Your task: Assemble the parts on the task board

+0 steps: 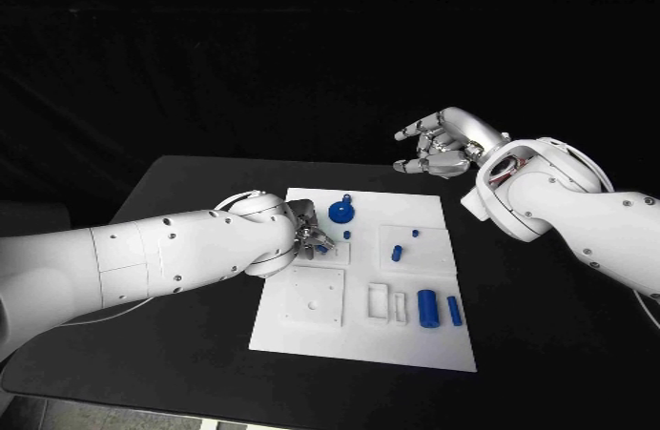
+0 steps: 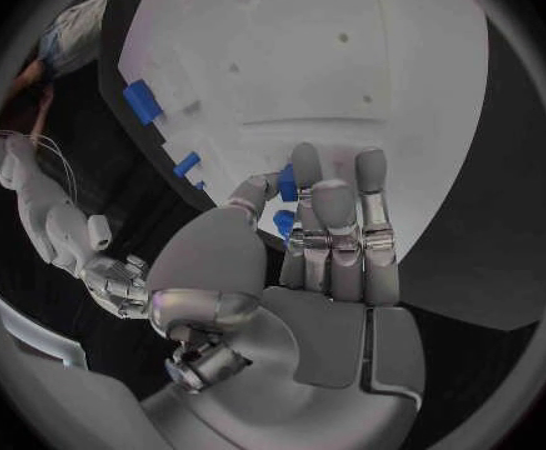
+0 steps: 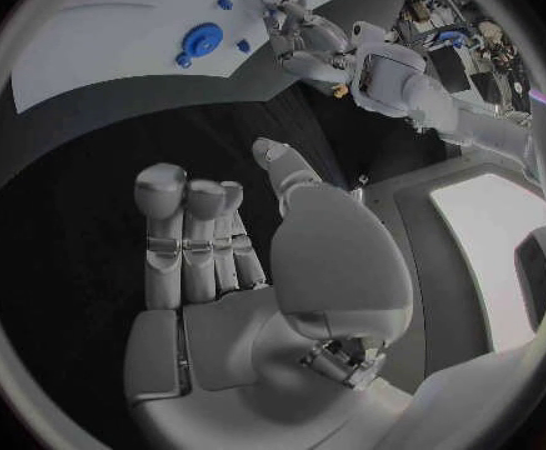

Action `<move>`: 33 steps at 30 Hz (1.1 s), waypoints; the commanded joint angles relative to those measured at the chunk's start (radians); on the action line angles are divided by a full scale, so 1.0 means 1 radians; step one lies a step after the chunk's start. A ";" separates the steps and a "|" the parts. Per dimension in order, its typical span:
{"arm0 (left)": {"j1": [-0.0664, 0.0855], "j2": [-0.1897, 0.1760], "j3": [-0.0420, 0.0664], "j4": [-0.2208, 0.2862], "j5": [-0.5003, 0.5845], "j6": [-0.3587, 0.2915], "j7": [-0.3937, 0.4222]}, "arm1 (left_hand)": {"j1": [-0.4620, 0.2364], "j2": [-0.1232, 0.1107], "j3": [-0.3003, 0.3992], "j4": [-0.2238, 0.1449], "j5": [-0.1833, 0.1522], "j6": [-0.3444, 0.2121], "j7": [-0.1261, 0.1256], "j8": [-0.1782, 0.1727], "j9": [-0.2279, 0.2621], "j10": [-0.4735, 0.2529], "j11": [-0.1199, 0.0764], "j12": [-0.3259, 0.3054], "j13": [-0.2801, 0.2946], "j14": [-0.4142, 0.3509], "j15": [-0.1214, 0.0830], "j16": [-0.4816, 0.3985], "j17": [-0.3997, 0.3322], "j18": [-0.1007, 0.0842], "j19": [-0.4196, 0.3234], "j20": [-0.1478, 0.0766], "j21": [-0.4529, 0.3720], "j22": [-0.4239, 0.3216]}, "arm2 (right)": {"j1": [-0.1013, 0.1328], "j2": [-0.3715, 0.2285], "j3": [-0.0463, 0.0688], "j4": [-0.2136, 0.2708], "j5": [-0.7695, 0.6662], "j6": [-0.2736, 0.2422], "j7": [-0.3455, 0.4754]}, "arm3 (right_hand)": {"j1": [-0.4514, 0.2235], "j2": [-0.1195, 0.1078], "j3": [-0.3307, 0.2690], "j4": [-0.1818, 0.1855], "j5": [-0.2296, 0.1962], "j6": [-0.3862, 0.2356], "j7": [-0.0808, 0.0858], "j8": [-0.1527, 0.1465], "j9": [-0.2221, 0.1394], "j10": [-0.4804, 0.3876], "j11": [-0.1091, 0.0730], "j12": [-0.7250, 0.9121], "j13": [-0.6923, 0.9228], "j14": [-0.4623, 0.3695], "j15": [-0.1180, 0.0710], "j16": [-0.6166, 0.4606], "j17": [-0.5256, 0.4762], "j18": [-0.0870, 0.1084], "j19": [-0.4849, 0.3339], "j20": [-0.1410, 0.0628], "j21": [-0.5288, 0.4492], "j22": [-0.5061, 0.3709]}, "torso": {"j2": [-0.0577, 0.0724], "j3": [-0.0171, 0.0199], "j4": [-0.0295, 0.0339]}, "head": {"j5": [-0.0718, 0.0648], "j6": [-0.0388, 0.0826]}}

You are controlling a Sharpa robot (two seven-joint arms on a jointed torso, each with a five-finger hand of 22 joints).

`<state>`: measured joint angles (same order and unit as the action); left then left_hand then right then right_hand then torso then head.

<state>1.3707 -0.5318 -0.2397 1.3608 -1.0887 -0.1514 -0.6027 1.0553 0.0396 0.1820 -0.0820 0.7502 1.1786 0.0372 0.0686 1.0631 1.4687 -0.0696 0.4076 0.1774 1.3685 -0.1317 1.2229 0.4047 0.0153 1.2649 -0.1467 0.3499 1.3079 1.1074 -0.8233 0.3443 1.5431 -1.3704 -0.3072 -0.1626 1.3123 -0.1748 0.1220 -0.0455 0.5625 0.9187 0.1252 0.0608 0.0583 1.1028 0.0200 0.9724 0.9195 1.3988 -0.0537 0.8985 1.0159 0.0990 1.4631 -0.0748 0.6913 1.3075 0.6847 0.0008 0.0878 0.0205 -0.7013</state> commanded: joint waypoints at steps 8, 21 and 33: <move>-0.002 0.000 0.000 0.007 -0.001 0.050 -0.003 | 0.009 0.007 0.119 -0.124 0.002 0.058 -0.052 0.002 0.001 0.043 -0.005 0.005 0.001 0.003 -0.001 0.003 0.001 -0.011 -0.005 -0.005 0.009 0.019 | 0.000 0.002 0.001 -0.004 -0.008 0.002 0.001 | -0.012 0.001 0.016 -0.007 0.012 0.014 -0.003 -0.002 0.002 0.001 -0.007 0.007 0.000 0.005 -0.005 0.005 0.001 0.006 0.021 -0.003 0.007 0.081 | 0.000 -0.0013 0.0016 | 0.000 -0.004; -0.002 -0.003 0.000 0.004 -0.001 0.062 -0.011 | 0.008 0.008 0.120 -0.127 0.002 0.057 -0.051 0.001 0.001 0.043 -0.004 0.005 0.001 0.003 -0.001 0.001 0.001 -0.011 -0.007 -0.005 0.011 0.019 | 0.000 0.005 0.001 -0.009 -0.008 0.007 -0.001 | -0.016 0.000 0.032 -0.018 0.010 0.011 -0.002 -0.002 0.001 0.000 -0.007 0.006 -0.002 0.005 -0.005 0.003 0.001 0.005 0.021 -0.003 0.007 0.081 | -0.001 -0.0016 0.0000 | 0.005 -0.009; -0.002 -0.005 0.000 -0.004 0.002 0.068 -0.014 | 0.008 0.008 0.120 -0.127 0.002 0.057 -0.051 0.001 0.001 0.043 -0.004 0.005 0.001 0.003 -0.001 0.001 0.001 -0.011 -0.007 -0.005 0.011 0.019 | 0.000 0.007 0.001 -0.010 -0.009 0.013 -0.001 | -0.014 0.000 0.037 -0.022 0.007 0.011 -0.002 -0.002 0.001 -0.001 -0.007 0.005 -0.002 0.005 -0.005 0.002 0.001 0.005 0.021 -0.003 0.006 0.081 | -0.001 -0.0003 -0.0012 | 0.007 -0.005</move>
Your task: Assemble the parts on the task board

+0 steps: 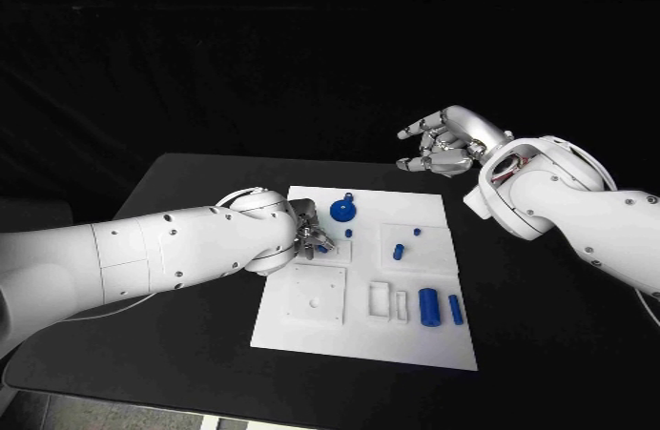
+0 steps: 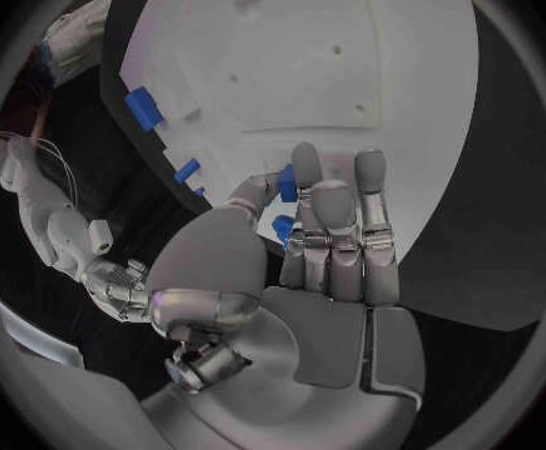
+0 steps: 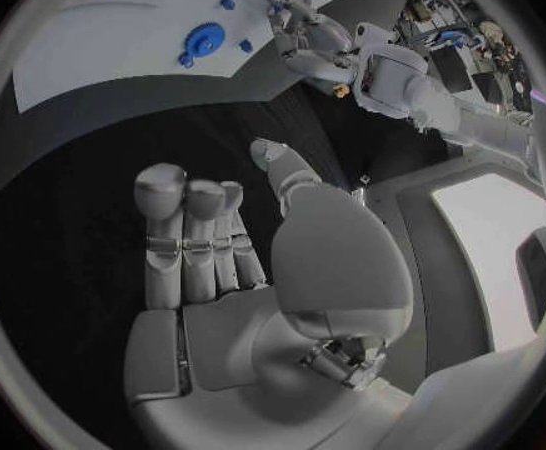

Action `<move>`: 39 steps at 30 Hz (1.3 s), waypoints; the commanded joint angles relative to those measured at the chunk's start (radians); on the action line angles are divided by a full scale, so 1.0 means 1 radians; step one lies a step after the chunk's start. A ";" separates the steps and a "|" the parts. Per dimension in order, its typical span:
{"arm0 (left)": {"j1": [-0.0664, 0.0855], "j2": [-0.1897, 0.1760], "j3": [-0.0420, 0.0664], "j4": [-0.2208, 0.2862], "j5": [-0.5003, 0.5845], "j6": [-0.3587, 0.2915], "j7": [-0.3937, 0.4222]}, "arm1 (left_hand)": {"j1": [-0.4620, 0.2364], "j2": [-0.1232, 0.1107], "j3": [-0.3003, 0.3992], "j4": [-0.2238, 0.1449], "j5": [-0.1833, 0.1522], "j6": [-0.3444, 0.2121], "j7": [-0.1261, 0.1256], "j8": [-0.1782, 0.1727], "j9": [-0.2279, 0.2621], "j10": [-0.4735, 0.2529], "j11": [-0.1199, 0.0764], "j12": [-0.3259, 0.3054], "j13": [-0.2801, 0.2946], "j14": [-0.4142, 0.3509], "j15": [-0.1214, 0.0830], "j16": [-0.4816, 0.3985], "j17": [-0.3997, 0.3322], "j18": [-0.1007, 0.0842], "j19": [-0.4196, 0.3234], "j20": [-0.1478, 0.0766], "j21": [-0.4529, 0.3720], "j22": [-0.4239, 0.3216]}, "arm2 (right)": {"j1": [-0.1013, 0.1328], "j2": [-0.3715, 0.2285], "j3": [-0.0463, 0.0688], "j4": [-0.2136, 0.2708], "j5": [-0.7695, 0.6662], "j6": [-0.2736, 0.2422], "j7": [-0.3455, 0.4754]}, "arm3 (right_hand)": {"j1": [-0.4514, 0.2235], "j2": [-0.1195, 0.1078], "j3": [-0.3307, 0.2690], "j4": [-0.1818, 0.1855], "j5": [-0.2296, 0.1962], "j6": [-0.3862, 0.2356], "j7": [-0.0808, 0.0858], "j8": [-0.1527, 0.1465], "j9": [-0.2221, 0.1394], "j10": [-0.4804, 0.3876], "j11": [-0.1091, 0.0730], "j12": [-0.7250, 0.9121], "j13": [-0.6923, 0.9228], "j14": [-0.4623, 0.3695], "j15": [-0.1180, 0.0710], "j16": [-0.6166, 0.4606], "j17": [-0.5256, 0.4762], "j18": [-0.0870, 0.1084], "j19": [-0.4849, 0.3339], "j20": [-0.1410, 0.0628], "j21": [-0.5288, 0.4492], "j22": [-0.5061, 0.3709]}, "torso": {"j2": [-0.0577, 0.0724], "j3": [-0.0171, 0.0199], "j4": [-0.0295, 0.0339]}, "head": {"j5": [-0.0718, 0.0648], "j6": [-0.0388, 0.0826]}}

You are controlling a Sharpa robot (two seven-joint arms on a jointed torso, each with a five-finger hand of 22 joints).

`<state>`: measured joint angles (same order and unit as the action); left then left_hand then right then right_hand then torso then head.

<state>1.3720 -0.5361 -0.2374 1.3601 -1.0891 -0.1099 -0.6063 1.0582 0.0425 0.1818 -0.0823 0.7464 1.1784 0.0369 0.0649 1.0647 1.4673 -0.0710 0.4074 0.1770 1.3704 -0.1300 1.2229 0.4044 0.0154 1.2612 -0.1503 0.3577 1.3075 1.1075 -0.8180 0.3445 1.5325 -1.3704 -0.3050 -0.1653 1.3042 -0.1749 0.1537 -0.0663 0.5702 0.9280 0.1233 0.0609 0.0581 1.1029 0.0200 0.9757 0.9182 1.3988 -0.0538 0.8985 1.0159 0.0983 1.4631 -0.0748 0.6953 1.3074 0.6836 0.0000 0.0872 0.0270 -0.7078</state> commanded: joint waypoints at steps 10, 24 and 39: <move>-0.003 0.005 -0.002 -0.010 0.005 0.038 -0.009 | 0.004 0.007 0.118 -0.128 0.002 0.057 -0.050 0.004 -0.006 0.045 -0.002 0.005 0.001 0.001 -0.002 0.000 0.001 -0.011 -0.006 -0.001 0.007 0.019 | 0.000 0.002 0.001 -0.001 -0.009 0.014 0.001 | -0.006 0.001 0.005 -0.001 -0.001 0.001 0.000 -0.002 0.001 -0.001 -0.007 0.002 -0.001 0.005 -0.005 0.002 0.001 0.006 0.021 -0.003 0.003 0.081 | 0.000 0.0017 -0.0011 | 0.000 0.001; -0.003 0.014 -0.002 -0.004 -0.024 0.073 0.003 | 0.000 -0.005 0.102 -0.111 -0.015 0.074 -0.057 0.005 -0.025 0.046 -0.004 0.017 0.007 0.007 -0.006 0.005 0.004 -0.015 0.000 -0.003 0.005 0.016 | 0.000 0.002 0.001 -0.002 -0.034 0.010 0.004 | -0.016 0.000 0.010 0.000 0.009 0.003 0.000 -0.002 0.002 -0.001 -0.008 0.002 -0.001 0.005 -0.006 0.001 0.001 0.006 0.021 -0.003 0.003 0.081 | 0.000 0.0013 -0.0010 | -0.004 0.001; -0.003 0.024 -0.002 -0.010 -0.040 0.065 0.006 | -0.003 -0.022 0.086 -0.090 -0.038 0.081 -0.063 0.006 -0.018 0.046 -0.006 0.031 0.008 0.010 -0.008 0.008 0.008 -0.015 0.006 -0.004 0.000 0.015 | 0.000 0.006 0.001 -0.004 -0.036 0.010 0.005 | -0.020 -0.002 0.012 0.005 0.017 0.003 0.000 -0.002 0.002 -0.001 -0.008 0.002 -0.002 0.005 -0.006 0.001 0.001 0.006 0.022 -0.003 0.003 0.081 | 0.002 0.0011 -0.0005 | -0.007 0.001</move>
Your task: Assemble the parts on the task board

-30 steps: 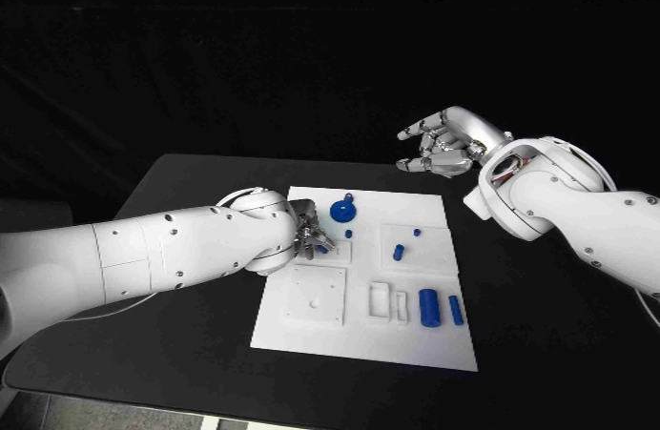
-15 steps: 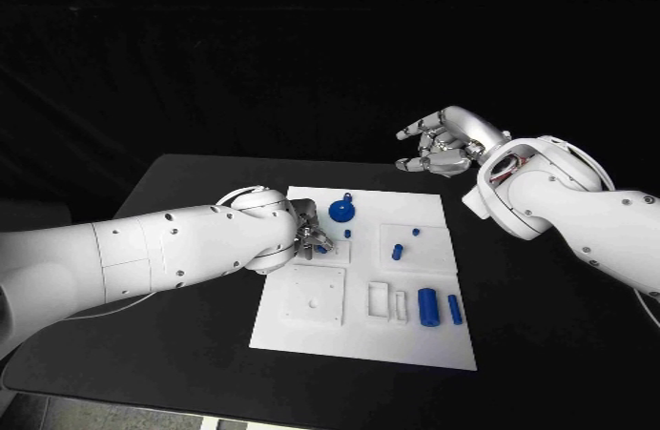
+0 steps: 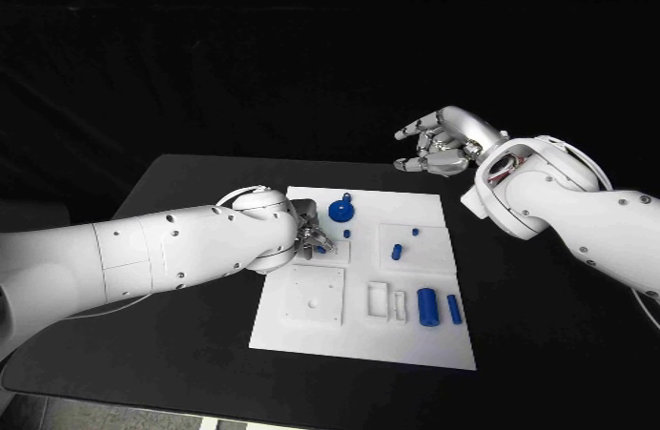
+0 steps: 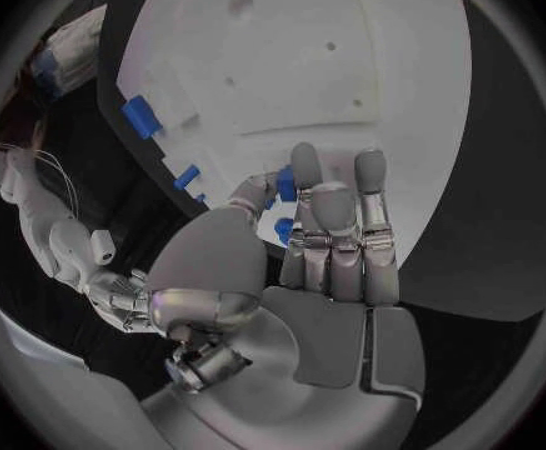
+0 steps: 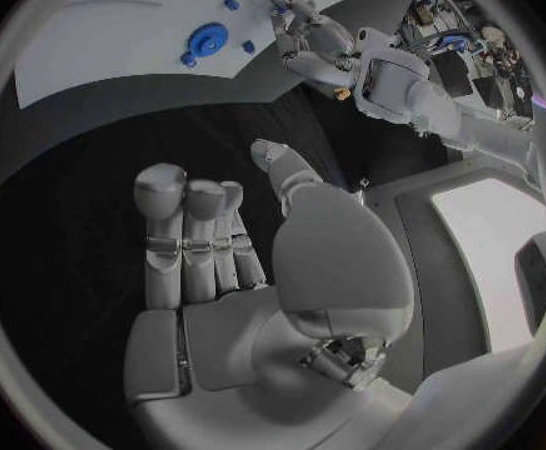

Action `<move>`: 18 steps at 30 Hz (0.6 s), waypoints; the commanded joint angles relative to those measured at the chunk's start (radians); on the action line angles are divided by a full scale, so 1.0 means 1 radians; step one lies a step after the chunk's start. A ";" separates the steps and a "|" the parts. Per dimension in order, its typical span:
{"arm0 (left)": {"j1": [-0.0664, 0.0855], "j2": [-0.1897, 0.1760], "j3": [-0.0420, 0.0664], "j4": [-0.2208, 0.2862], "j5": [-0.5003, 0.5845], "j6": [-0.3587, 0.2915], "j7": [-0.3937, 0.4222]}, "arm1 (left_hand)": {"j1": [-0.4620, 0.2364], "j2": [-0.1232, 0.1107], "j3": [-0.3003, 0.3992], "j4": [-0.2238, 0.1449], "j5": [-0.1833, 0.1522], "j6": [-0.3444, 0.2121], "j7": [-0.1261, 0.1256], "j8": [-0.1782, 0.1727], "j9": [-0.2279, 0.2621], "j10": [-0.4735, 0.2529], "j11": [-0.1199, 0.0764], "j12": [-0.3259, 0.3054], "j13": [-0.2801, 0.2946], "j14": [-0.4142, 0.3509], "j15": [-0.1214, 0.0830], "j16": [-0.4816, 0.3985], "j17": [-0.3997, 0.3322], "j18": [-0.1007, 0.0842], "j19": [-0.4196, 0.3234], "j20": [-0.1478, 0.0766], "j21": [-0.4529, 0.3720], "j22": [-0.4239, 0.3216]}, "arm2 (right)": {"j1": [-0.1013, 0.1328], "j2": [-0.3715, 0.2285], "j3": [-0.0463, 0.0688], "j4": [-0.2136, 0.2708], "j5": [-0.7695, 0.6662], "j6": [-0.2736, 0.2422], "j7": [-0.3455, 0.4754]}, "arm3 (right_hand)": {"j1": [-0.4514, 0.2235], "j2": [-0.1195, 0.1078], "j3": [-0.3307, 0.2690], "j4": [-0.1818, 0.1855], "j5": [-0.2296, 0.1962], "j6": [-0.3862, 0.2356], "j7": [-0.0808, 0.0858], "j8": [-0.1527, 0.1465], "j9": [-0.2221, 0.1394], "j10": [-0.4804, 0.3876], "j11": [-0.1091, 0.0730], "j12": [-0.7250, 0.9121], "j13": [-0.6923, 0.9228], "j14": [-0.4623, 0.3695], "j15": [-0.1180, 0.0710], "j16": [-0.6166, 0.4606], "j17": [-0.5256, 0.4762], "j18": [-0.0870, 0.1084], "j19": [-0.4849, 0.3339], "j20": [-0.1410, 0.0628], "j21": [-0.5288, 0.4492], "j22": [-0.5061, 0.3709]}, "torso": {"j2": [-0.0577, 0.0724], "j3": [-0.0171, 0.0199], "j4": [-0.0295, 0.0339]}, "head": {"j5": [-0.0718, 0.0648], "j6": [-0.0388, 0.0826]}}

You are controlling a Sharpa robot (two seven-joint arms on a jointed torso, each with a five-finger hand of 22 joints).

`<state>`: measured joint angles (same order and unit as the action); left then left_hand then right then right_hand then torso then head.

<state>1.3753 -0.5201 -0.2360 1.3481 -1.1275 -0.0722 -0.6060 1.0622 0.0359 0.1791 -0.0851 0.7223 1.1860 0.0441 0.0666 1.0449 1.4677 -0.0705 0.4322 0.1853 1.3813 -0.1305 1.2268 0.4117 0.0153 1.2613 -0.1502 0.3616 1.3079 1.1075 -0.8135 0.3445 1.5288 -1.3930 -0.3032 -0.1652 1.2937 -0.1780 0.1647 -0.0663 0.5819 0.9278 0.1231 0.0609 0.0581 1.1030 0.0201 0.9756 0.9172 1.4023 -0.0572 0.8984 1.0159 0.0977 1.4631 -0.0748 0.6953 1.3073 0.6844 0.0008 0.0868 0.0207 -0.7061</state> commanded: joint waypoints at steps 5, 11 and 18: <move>-0.007 0.012 -0.004 -0.005 -0.001 0.023 0.007 | -0.007 -0.037 0.066 -0.045 -0.047 0.073 -0.074 0.003 -0.001 0.046 -0.007 0.006 -0.001 0.000 -0.007 0.001 -0.001 -0.015 0.011 -0.002 -0.013 0.012 | 0.000 0.003 0.001 -0.002 -0.019 0.007 0.006 | -0.017 -0.002 -0.002 0.010 0.015 0.001 0.000 -0.002 0.001 -0.001 -0.008 0.001 -0.002 0.001 -0.002 -0.001 0.000 0.007 0.022 -0.003 0.001 0.081 | 0.002 0.0005 0.0000 | -0.003 -0.002; -0.009 0.014 -0.004 -0.012 -0.001 0.017 0.008 | 0.012 -0.068 0.049 0.025 -0.061 0.076 -0.078 0.003 -0.007 0.045 -0.008 0.006 0.000 0.001 -0.008 -0.002 -0.003 -0.015 0.018 -0.002 -0.027 0.012 | 0.000 0.004 0.001 -0.002 -0.021 0.007 0.005 | -0.018 -0.002 -0.003 0.013 0.017 0.001 -0.001 -0.002 0.002 -0.001 -0.008 0.000 -0.003 0.002 -0.002 0.000 0.000 0.007 0.022 -0.003 0.001 0.081 | 0.000 0.0004 0.0002 | -0.005 -0.003; -0.009 0.015 -0.004 -0.015 -0.001 0.016 0.009 | 0.035 -0.086 0.038 0.073 -0.073 0.079 -0.079 0.004 -0.007 0.045 -0.008 0.008 0.002 0.001 -0.008 -0.001 -0.003 -0.015 0.022 -0.001 -0.036 0.015 | 0.000 0.005 0.001 -0.003 -0.021 0.007 0.005 | -0.018 -0.003 -0.003 0.015 0.019 0.002 -0.001 -0.002 0.002 -0.001 -0.008 0.000 -0.003 0.002 -0.002 0.000 0.000 0.006 0.022 -0.003 0.001 0.081 | -0.001 0.0004 0.0001 | -0.007 -0.005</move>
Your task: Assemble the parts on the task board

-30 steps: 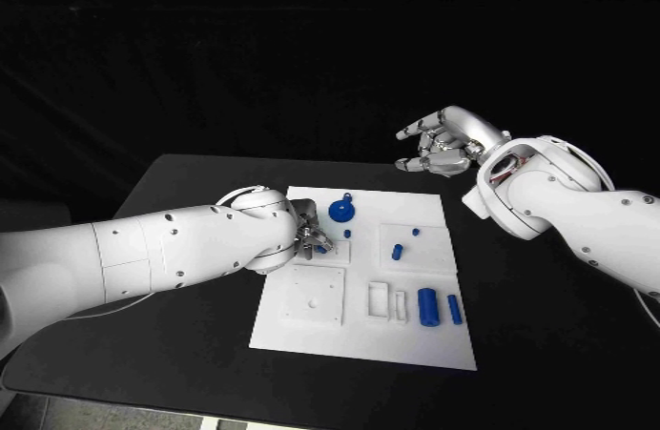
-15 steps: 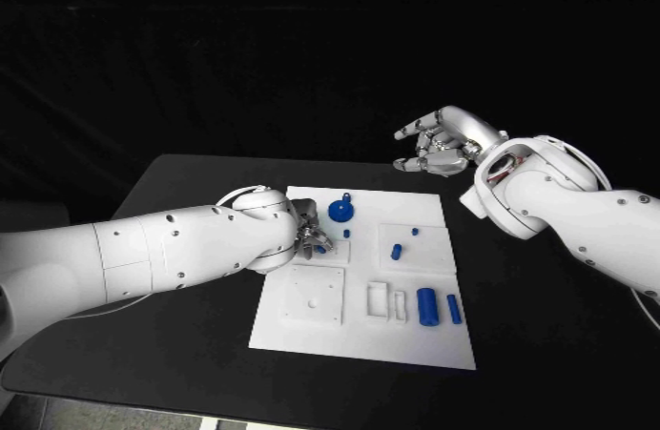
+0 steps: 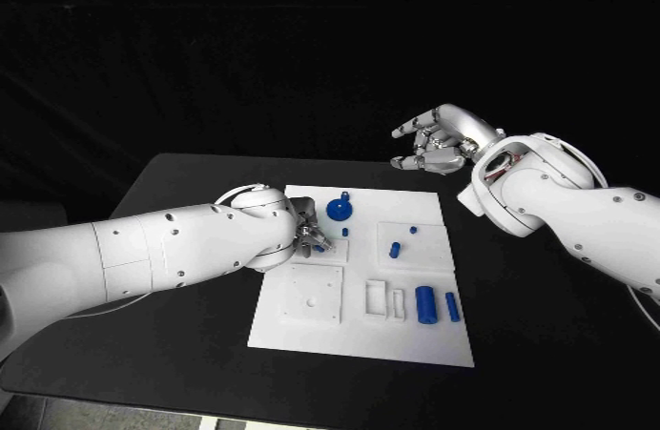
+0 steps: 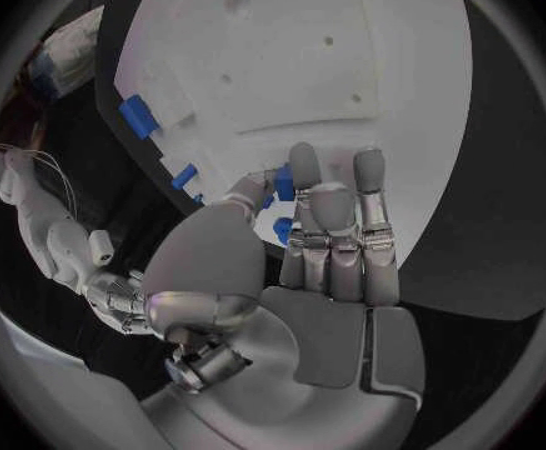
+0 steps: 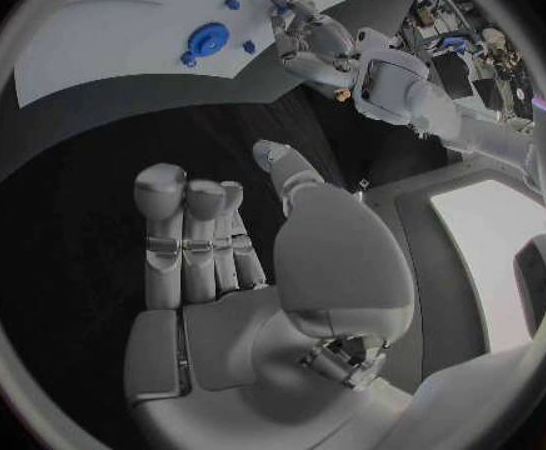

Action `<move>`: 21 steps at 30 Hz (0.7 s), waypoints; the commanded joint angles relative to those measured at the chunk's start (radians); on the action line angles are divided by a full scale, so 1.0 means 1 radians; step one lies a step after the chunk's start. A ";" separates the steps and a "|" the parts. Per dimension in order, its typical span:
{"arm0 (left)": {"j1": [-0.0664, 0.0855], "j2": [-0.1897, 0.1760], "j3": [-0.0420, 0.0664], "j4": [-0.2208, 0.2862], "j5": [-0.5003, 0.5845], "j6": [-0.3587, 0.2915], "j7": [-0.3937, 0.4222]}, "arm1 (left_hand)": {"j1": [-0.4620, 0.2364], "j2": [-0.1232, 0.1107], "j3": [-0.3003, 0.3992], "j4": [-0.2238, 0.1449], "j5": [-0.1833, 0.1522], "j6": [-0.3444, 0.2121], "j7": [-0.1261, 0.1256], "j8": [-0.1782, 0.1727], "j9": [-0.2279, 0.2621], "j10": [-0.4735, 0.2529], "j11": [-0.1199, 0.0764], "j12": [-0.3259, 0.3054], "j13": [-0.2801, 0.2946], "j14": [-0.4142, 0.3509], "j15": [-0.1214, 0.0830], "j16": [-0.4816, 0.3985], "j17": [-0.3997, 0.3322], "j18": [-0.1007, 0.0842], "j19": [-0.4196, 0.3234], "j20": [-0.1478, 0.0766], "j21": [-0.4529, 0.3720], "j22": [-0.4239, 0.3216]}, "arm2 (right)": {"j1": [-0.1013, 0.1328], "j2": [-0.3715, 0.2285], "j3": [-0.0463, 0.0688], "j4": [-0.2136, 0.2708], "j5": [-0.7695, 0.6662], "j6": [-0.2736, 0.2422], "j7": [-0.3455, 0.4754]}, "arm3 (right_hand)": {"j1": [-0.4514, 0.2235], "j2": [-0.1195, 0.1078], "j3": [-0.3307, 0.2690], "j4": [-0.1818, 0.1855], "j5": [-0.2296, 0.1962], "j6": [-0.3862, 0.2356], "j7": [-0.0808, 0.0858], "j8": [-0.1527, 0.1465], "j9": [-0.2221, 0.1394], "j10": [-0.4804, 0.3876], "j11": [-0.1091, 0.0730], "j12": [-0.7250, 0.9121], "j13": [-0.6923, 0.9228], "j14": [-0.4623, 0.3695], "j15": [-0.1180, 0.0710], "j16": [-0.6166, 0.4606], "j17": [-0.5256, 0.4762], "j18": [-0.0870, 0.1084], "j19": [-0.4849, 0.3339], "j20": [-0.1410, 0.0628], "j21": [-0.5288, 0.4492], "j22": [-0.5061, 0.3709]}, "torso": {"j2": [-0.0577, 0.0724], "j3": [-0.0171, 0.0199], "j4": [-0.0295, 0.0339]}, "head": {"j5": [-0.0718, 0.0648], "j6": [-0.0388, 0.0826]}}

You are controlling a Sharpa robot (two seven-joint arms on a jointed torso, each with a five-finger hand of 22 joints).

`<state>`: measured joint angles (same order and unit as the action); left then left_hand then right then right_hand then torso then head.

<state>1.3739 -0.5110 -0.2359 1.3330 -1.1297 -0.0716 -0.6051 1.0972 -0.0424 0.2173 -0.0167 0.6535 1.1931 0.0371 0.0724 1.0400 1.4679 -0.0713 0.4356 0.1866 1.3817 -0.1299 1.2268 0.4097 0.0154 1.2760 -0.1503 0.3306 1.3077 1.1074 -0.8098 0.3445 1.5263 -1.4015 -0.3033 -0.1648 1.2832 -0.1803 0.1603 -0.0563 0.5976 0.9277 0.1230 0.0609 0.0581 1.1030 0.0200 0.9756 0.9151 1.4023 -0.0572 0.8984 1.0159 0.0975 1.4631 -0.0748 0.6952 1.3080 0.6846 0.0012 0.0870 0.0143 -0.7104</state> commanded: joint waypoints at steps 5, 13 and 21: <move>-0.008 0.006 -0.004 0.001 0.001 0.016 0.009 | 0.003 -0.014 -0.007 0.015 -0.010 0.072 -0.072 -0.003 -0.003 0.045 -0.007 0.005 0.001 0.000 -0.009 -0.001 -0.001 -0.015 0.008 -0.001 -0.006 0.015 | 0.000 0.001 0.001 -0.001 -0.013 0.007 0.005 | -0.008 0.000 0.001 0.005 0.003 0.002 -0.001 -0.002 0.002 -0.001 -0.008 0.000 -0.001 0.002 -0.002 0.000 0.000 0.007 0.022 -0.003 0.001 0.080 | -0.001 -0.0005 0.0008 | -0.001 -0.001; -0.008 0.008 -0.004 -0.001 0.002 0.015 0.009 | 0.006 -0.018 -0.018 0.041 -0.016 0.076 -0.074 -0.002 -0.004 0.045 -0.007 0.008 0.003 0.001 -0.009 0.001 0.000 -0.015 0.010 -0.001 -0.009 0.015 | 0.000 0.002 0.001 -0.002 -0.013 0.007 0.004 | -0.001 -0.001 0.004 0.003 0.001 0.002 -0.001 -0.002 0.002 -0.002 -0.008 -0.001 -0.001 0.002 -0.003 -0.002 -0.001 0.007 0.022 -0.004 -0.001 0.080 | -0.001 -0.0005 0.0001 | -0.001 -0.001; -0.008 0.008 -0.004 -0.009 0.006 0.016 0.007 | 0.007 -0.023 -0.029 0.077 -0.018 0.080 -0.075 -0.002 0.000 0.045 -0.007 0.012 0.006 0.000 -0.009 0.003 0.001 -0.015 0.011 -0.001 -0.011 0.016 | 0.000 0.003 0.001 -0.003 -0.013 0.009 0.003 | -0.001 -0.001 0.004 0.003 0.001 0.002 -0.001 -0.002 0.002 -0.002 -0.008 -0.001 -0.001 0.002 -0.003 -0.002 -0.001 0.007 0.022 -0.004 -0.001 0.080 | -0.001 -0.0007 0.0003 | -0.002 0.001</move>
<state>1.3722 -0.5081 -0.2368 1.3228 -1.1301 -0.0716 -0.6049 1.1012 -0.0570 0.1878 0.0566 0.6418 1.2369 -0.0064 0.0632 1.0352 1.4662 -0.0787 0.4415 0.1919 1.3816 -0.1300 1.2268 0.4097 0.0154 1.2794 -0.1537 0.3228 1.3075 1.1074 -0.8081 0.3445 1.5236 -1.4038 -0.3032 -0.1649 1.2833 -0.1804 0.1604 -0.0564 0.5975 0.9262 0.1214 0.0608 0.0581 1.1030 0.0200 0.9756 0.9153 1.4023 -0.0572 0.8984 1.0160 0.0931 1.4630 -0.0748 0.6953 1.3078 0.6835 0.0005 0.0872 0.0135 -0.7102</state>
